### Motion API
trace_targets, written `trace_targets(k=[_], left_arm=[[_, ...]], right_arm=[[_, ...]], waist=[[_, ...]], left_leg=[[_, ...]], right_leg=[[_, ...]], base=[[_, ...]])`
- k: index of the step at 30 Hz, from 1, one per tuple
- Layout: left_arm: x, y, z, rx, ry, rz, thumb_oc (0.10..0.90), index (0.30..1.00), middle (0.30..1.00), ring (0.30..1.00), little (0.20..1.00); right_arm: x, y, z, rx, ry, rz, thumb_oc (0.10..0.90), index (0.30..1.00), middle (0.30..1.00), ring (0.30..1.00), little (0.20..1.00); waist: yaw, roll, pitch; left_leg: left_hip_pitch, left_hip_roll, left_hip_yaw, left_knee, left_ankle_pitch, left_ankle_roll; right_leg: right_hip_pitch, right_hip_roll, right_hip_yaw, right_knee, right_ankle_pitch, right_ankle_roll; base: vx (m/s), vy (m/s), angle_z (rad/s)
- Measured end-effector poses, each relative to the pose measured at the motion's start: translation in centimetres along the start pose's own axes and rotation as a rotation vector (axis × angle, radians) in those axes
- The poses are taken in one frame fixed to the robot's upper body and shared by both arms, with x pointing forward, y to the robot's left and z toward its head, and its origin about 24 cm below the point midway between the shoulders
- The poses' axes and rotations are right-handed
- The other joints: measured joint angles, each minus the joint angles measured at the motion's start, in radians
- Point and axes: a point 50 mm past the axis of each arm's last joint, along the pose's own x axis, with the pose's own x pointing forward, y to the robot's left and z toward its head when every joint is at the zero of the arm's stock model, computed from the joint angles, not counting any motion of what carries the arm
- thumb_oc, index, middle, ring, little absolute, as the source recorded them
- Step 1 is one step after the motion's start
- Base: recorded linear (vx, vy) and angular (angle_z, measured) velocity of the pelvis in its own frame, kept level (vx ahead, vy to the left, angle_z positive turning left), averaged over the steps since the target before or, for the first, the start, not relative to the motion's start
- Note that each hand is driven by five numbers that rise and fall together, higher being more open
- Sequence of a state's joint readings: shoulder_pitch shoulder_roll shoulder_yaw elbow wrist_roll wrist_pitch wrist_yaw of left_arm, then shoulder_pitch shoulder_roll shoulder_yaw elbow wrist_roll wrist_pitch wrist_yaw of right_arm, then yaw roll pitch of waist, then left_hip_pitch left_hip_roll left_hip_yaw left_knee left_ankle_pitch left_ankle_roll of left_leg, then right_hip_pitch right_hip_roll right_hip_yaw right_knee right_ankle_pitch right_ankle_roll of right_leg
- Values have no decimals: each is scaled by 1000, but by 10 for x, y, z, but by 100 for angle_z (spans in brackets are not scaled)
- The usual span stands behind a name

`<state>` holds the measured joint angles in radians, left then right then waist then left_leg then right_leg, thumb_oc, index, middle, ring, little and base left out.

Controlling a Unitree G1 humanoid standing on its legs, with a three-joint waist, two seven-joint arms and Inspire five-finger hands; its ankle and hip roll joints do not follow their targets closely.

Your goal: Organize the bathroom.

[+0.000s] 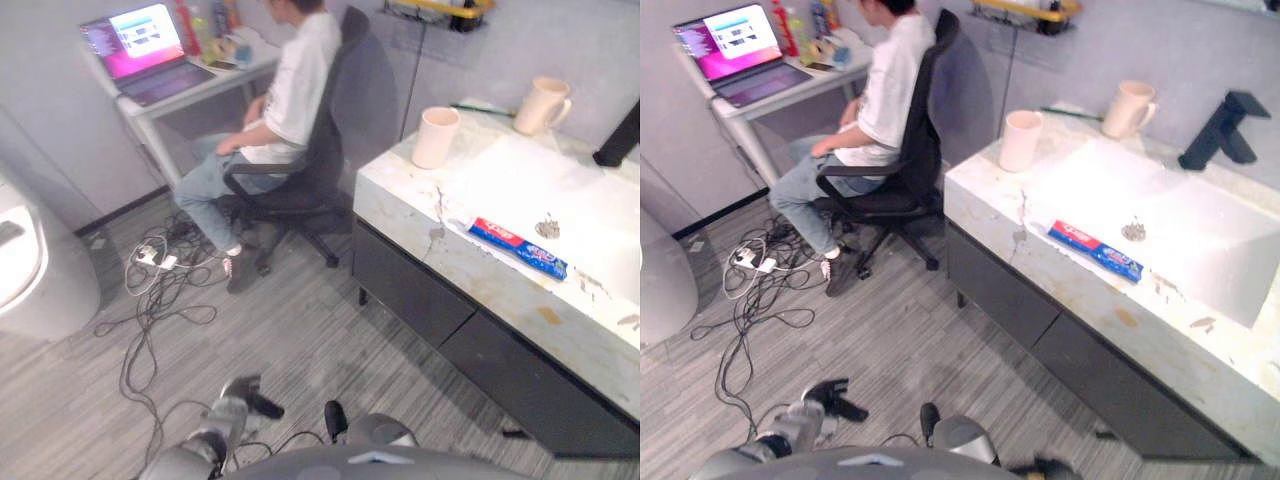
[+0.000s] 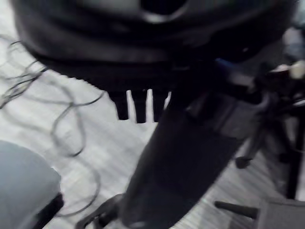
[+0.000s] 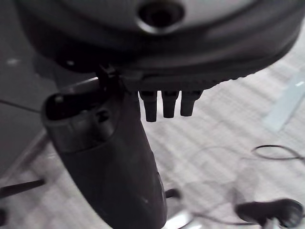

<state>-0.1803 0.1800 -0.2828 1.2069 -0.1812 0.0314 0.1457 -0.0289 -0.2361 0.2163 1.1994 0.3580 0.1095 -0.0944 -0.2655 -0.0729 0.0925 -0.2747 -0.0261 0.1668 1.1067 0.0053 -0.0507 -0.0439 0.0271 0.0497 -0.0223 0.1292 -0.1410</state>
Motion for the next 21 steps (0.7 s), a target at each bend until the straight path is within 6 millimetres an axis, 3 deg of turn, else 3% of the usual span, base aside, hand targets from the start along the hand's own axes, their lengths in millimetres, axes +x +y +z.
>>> trace_targets(k=[1, 2, 3, 4, 5, 6, 7, 8, 9, 12, 13, 15, 16, 17, 18, 19, 21], left_arm=[[0, 12, -6, 22, 13, 35, 800, 900, 900, 900, 900], [-1, 13, -11, 29, 37, 41, 800, 900, 900, 900, 900], [-3, 9, -19, -6, 44, 28, 800, 900, 900, 900, 900], [-5, 4, -24, 0, 38, 21, 800, 900, 900, 900, 900], [-5, 0, -25, -10, 49, 14, 800, 900, 900, 900, 900], [-5, -5, -27, -2, 74, 1, 800, 900, 900, 900, 900], [-4, -4, -23, 13, 70, 0, 800, 900, 900, 900, 900], [-1, 4, -15, 37, 52, 18, 800, 900, 900, 900, 900], [-1, 12, -14, 40, 38, 36, 800, 900, 900, 900, 900], [-3, 19, -32, 13, 108, 55, 800, 900, 900, 900, 900], [-6, 18, -46, -20, 149, 64, 800, 900, 900, 900, 900], [-10, 25, -64, -54, 200, 98, 800, 900, 900, 900, 900], [-10, 25, -64, -54, 200, 98, 800, 900, 900, 900, 900], [-11, 26, -64, -59, 185, 107, 800, 900, 900, 900, 900], [-11, 26, -64, -59, 185, 107, 800, 900, 900, 900, 900], [-11, 25, -66, -98, 189, 118, 800, 900, 900, 900, 900], [-11, 21, -65, -104, 186, 108, 800, 900, 900, 900, 900]], right_arm=[[0, 14, 25, 16, -65, 31, 800, 900, 900, 900, 900], [0, 15, 32, 21, -88, 34, 800, 900, 900, 900, 900], [0, 14, 46, 16, -138, 32, 800, 900, 900, 900, 900], [-1, 12, 60, 6, -188, 31, 800, 900, 900, 900, 900], [-2, 7, 62, -9, -209, 24, 800, 900, 900, 900, 900], [-1, -6, 50, -32, -183, -10, 800, 900, 900, 900, 900], [0, -12, 35, -28, -142, -32, 800, 900, 900, 900, 900], [1, -14, 8, -3, -54, -52, 800, 900, 900, 900, 900], [1, -15, 5, 3, -26, -49, 800, 900, 900, 900, 900], [-1, -21, -13, -30, -5, -67, 800, 900, 900, 900, 900], [-2, -20, -20, -70, 0, -62, 800, 900, 900, 900, 900], [-4, -10, -43, -104, 58, -31, 800, 900, 900, 900, 900], [-4, -10, -43, -104, 58, -31, 800, 900, 900, 900, 900], [-6, 1, -51, -98, 81, -4, 800, 900, 900, 900, 900], [-6, 1, -51, -98, 81, -4, 800, 900, 900, 900, 900], [-6, 13, -52, -84, 78, 32, 800, 900, 900, 900, 900], [-6, 13, -51, -83, 74, 32, 800, 900, 900, 900, 900]], waist=[[28, -54, 24], [35, -59, 23], [76, -55, 21], [104, -25, 25], [93, 3, 29], [37, 63, 14], [12, 78, 8], [11, 64, 13], [26, 52, 23], [-2, 39, 25], [-5, 41, 26], [-1, 50, 24], [-1, 50, 24], [13, 52, 24], [13, 52, 24], [27, 52, 22], [32, 55, 20]], left_leg=[[-72, 3, 6, -174, -41, 41], [-66, 0, -1, -323, -56, 56], [-5, -36, -68, -652, -71, 51], [47, -45, -102, -833, -56, 40], [61, -30, -106, -854, -31, 22], [59, 7, -74, -856, 62, 39], [75, 25, -61, -873, 48, 79], [141, 32, -11, -980, 44, 106], [196, 37, 65, -1064, 67, 132], [280, 14, 194, -1171, 72, 134], [313, 14, 283, -1191, 59, 120], [337, 17, 338, -1190, 27, 89], [337, 17, 338, -1190, 27, 89], [337, 17, 368, -1190, 21, 94], [337, 17, 368, -1190, 21, 94], [348, 10, 377, -1191, -4, 101], [358, 7, 372, -1192, -7, 98]], right_leg=[[51, 9, 79, -18, 4, 30], [72, 8, 128, -34, -3, 49], [76, 8, 221, -14, -32, 45], [56, 22, 208, 21, -67, 54], [63, 40, 188, 30, -69, 51], [75, 94, 161, 36, -92, 56], [65, 118, 159, 65, -125, 59], [-14, 111, 135, 240, -227, 140], [-100, 76, 27, 361, -280, 179], [-175, -43, -112, 318, -261, 211], [-209, -88, -176, 297, -248, 231], [-208, -145, -255, 252, -226, 266], [-208, -145, -255, 252, -226, 266], [-189, -178, -324, 206, -209, 291], [-189, -178, -324, 206, -209, 291], [-106, -186, -323, 97, -160, 291], [-65, -181, -310, 43, -131, 287]], base=[[254, 426, -197], [238, 376, -249], [107, 152, -283], [113, 185, -298], [96, 181, -194], [136, 186, -58], [158, 189, -28], [96, 127, -83], [24, 79, -136], [-39, 8, -138], [-99, -44, -193], [-73, -29, -140], [2, -16, -46], [11, -11, -24], [14, -12, -62], [34, 11, -32], [34, 8, -7]])
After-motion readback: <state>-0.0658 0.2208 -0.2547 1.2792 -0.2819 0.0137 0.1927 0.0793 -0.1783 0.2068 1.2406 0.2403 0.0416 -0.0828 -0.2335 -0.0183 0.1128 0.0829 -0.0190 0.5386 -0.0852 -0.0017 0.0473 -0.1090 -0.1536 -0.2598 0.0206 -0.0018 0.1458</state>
